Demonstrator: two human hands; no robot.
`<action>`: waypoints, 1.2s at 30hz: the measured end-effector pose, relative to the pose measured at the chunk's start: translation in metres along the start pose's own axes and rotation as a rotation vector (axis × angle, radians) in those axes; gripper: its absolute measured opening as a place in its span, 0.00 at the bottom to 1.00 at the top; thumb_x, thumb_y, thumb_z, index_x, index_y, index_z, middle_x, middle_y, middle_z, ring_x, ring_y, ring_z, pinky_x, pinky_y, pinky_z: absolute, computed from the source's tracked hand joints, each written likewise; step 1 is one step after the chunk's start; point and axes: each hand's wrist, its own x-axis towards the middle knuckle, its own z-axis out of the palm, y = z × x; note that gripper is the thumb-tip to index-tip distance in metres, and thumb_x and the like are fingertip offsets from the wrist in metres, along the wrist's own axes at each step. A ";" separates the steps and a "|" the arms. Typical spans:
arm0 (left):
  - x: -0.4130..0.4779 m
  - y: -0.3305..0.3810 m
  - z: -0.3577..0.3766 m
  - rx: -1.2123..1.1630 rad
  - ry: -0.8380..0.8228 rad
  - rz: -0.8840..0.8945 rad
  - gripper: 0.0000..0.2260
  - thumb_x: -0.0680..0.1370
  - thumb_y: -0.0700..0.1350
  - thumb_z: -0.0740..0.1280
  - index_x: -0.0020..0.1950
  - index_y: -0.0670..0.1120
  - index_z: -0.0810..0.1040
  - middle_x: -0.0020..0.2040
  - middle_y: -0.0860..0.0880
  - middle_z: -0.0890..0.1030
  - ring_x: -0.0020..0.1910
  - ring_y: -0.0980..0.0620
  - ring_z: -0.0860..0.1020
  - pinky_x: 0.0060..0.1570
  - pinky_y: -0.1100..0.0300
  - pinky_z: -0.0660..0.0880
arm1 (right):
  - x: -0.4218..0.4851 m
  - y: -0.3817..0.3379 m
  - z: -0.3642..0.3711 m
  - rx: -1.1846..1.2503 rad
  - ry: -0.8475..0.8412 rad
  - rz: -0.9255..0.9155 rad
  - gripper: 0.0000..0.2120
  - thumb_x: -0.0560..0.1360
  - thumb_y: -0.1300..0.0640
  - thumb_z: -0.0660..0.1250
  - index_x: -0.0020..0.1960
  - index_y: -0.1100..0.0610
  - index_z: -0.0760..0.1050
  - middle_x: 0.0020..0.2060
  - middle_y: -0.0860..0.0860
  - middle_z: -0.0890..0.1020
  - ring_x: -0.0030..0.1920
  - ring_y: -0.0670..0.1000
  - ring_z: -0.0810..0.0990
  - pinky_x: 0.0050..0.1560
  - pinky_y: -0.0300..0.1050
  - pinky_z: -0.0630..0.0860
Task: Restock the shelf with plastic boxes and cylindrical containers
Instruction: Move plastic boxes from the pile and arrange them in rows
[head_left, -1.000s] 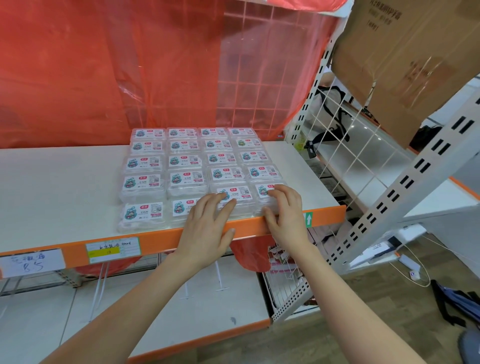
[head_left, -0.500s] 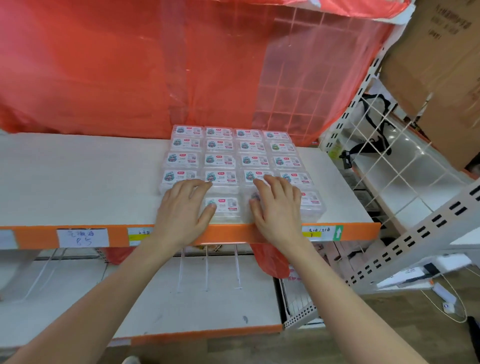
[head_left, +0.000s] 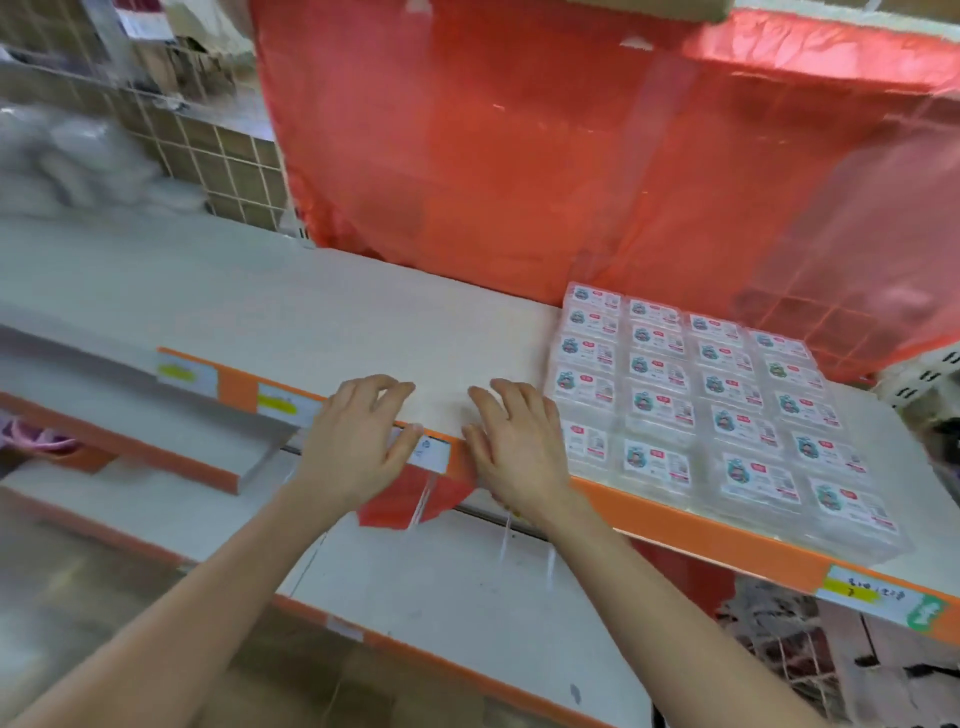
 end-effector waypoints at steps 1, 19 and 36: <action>-0.005 -0.016 -0.007 0.003 -0.010 -0.017 0.27 0.72 0.54 0.53 0.56 0.36 0.78 0.52 0.37 0.79 0.50 0.36 0.77 0.48 0.44 0.76 | 0.007 -0.014 0.006 0.010 0.004 -0.013 0.17 0.73 0.57 0.65 0.59 0.63 0.76 0.58 0.63 0.77 0.58 0.63 0.75 0.56 0.58 0.70; -0.085 -0.274 -0.109 0.104 0.041 -0.184 0.28 0.73 0.55 0.50 0.60 0.39 0.77 0.57 0.39 0.77 0.57 0.39 0.75 0.53 0.48 0.72 | 0.105 -0.260 0.118 -0.002 -0.171 -0.173 0.20 0.79 0.49 0.55 0.69 0.55 0.65 0.67 0.54 0.68 0.66 0.54 0.64 0.62 0.49 0.60; -0.082 -0.411 -0.132 0.113 0.078 -0.406 0.19 0.79 0.51 0.60 0.67 0.45 0.71 0.66 0.46 0.73 0.66 0.44 0.68 0.66 0.50 0.65 | 0.213 -0.384 0.180 0.128 -0.201 -0.353 0.18 0.79 0.52 0.57 0.66 0.56 0.69 0.64 0.54 0.72 0.64 0.55 0.66 0.62 0.49 0.61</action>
